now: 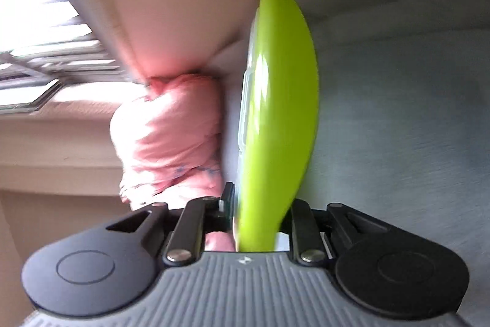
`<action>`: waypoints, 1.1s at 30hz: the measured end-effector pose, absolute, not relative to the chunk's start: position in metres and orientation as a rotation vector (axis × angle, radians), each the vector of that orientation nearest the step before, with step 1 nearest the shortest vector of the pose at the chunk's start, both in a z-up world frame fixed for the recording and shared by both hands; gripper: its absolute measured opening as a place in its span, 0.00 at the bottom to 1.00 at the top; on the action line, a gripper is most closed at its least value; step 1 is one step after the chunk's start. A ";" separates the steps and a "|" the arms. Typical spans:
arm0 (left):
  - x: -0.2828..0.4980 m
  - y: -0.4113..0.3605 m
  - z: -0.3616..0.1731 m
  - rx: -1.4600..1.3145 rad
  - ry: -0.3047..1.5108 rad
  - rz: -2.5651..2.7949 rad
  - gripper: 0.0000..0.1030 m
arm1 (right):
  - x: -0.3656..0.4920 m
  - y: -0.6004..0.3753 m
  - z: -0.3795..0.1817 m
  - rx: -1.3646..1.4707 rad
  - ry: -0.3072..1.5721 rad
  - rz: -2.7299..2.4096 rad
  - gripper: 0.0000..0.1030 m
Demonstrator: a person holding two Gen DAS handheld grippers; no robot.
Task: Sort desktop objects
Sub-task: 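Grasp the lid edge with the left tool while the right tool holds it upright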
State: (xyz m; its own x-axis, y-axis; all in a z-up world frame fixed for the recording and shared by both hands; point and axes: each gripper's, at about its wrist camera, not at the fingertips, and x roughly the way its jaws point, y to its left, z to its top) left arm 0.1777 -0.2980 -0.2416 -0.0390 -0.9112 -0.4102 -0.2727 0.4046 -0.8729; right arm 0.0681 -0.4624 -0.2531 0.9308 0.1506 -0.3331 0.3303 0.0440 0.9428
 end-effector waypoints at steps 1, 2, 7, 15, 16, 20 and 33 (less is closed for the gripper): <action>0.177 -0.288 -0.231 -1.025 1.548 -0.712 1.00 | 0.071 -0.460 -0.241 1.507 0.388 -0.128 0.17; 0.175 -0.278 -0.220 -0.954 1.520 -0.688 1.00 | 0.072 -0.458 -0.230 1.476 0.394 -0.125 0.18; 0.164 -0.250 -0.181 -0.781 1.335 -0.571 1.00 | 0.079 -0.452 -0.184 1.378 0.452 -0.113 0.20; 0.232 -0.302 -0.189 -0.877 1.399 -0.579 1.00 | 0.056 -0.473 -0.138 1.422 0.540 -0.007 0.25; 0.245 -0.311 -0.192 -0.901 1.427 -0.589 1.00 | 0.048 -0.477 -0.137 1.439 0.540 -0.004 0.25; 0.267 -0.339 -0.201 -0.882 1.473 -0.628 1.00 | 0.026 -0.495 -0.133 1.403 0.532 -0.049 0.24; 0.291 -0.333 -0.257 -1.094 1.558 -0.757 1.00 | 0.030 -0.533 -0.170 1.639 0.434 -0.015 0.27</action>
State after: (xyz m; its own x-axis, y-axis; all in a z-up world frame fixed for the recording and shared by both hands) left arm 0.2909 -0.3328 -0.2568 -0.0439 -0.9210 -0.3871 -0.2649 0.3843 -0.8844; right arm 0.0296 -0.5331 -0.1700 0.9264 0.2693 -0.2632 0.2867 -0.0509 0.9567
